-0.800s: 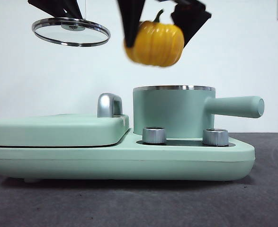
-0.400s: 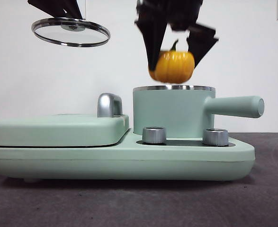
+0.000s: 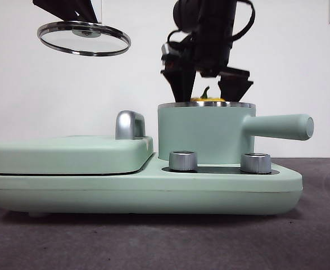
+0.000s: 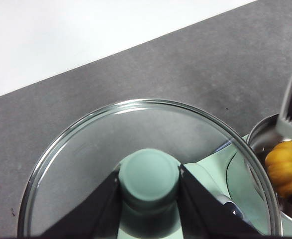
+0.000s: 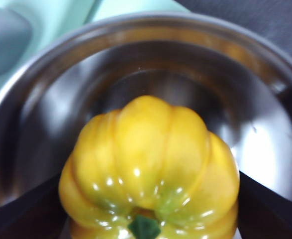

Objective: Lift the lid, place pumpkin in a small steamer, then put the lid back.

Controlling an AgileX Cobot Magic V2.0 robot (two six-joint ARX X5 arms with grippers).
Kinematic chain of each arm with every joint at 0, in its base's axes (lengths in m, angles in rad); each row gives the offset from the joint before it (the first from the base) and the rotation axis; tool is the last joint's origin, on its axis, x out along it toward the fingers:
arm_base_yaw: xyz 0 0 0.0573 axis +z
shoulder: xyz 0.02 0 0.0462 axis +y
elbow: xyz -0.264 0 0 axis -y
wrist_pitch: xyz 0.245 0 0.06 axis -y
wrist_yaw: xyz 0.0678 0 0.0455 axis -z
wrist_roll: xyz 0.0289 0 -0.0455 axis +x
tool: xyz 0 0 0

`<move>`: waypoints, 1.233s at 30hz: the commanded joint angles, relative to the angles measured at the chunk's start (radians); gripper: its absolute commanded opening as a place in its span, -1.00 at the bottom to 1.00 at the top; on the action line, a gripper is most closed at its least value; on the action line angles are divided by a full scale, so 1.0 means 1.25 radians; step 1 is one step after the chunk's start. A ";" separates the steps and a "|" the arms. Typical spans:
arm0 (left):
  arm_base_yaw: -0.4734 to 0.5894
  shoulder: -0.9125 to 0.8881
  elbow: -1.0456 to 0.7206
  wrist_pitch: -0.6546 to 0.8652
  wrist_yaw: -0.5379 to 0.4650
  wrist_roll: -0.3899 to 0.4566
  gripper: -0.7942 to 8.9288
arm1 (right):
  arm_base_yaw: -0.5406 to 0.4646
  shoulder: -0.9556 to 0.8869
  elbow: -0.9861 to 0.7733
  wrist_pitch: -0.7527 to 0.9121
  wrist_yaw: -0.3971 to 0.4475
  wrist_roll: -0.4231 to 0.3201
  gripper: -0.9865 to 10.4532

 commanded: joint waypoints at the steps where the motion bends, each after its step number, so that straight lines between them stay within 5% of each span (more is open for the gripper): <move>1: -0.003 -0.004 0.031 0.021 0.003 0.002 -0.81 | 0.008 0.036 0.022 -0.005 0.004 -0.010 -0.19; 16: -0.003 -0.004 0.031 0.021 0.003 0.002 -0.81 | 0.009 0.084 0.021 0.000 0.010 -0.012 -0.17; 26: -0.003 -0.004 0.031 0.021 0.004 0.002 -0.81 | 0.008 0.084 0.028 -0.005 0.035 -0.012 0.05; 37: -0.004 -0.003 0.031 0.021 0.004 -0.002 -0.81 | 0.008 0.062 0.153 -0.067 0.043 0.009 0.05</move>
